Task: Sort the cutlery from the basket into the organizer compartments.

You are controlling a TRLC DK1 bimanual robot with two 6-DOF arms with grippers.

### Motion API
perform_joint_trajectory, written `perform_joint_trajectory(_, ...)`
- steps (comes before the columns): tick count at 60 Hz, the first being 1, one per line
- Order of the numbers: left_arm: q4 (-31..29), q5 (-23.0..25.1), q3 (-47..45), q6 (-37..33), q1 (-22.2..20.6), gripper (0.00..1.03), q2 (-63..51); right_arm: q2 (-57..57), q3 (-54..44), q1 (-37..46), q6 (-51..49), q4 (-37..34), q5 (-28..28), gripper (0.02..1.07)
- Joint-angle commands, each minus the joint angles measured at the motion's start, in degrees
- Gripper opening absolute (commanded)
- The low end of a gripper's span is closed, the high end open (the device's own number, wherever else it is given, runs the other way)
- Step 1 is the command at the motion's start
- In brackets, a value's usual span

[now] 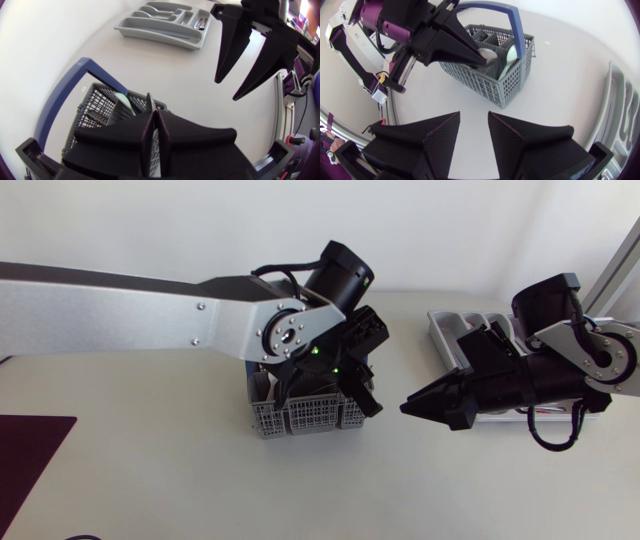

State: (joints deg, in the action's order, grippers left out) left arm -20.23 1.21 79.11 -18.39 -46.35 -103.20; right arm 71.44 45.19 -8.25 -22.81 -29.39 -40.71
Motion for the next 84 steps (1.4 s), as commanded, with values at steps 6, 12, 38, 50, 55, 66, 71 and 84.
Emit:
perform_joint_trajectory(6, 2.39, 3.09, -1.77, 3.36, 2.93, 0.04, 5.64, -0.51, -1.51, -1.07, -0.75, -0.32, -0.16, 0.46)
perform_joint_trajectory(12, 3.79, 6.87, -2.91, 6.09, 5.21, 0.04, 8.54, -0.60, -1.24, -1.68, -0.40, -0.32, -0.07, 0.46)
perform_joint_trajectory(38, 9.42, 24.71, -3.88, 19.45, 15.85, 0.04, 20.32, -2.53, 0.51, -5.02, 1.71, -0.14, 0.45, 0.46)
perform_joint_trajectory(50, 8.01, 28.41, -2.38, 22.79, 16.55, 0.04, 23.66, -7.02, 2.01, -6.69, 2.86, 0.21, 0.54, 0.54)
perform_joint_trajectory(55, 7.04, 33.24, -1.77, 24.46, 17.26, 0.04, 23.13, -8.95, 3.15, -7.75, 3.30, 0.38, 0.54, 0.58)
perform_joint_trajectory(66, 6.34, 38.34, -1.50, 25.86, 17.26, 0.04, 21.02, -10.44, 4.21, -9.06, 5.67, 3.99, 0.54, 0.61)
perform_joint_trajectory(71, 6.69, 39.22, -1.42, 27.01, 16.46, 0.04, 19.97, -10.36, 4.73, -9.77, 6.99, 5.92, 0.54, 0.62)
perform_joint_trajectory(84, 6.43, 44.84, 1.05, 30.43, 14.97, 0.04, 16.80, -7.37, 6.58, -11.88, 8.83, 12.07, 0.63, 0.62)
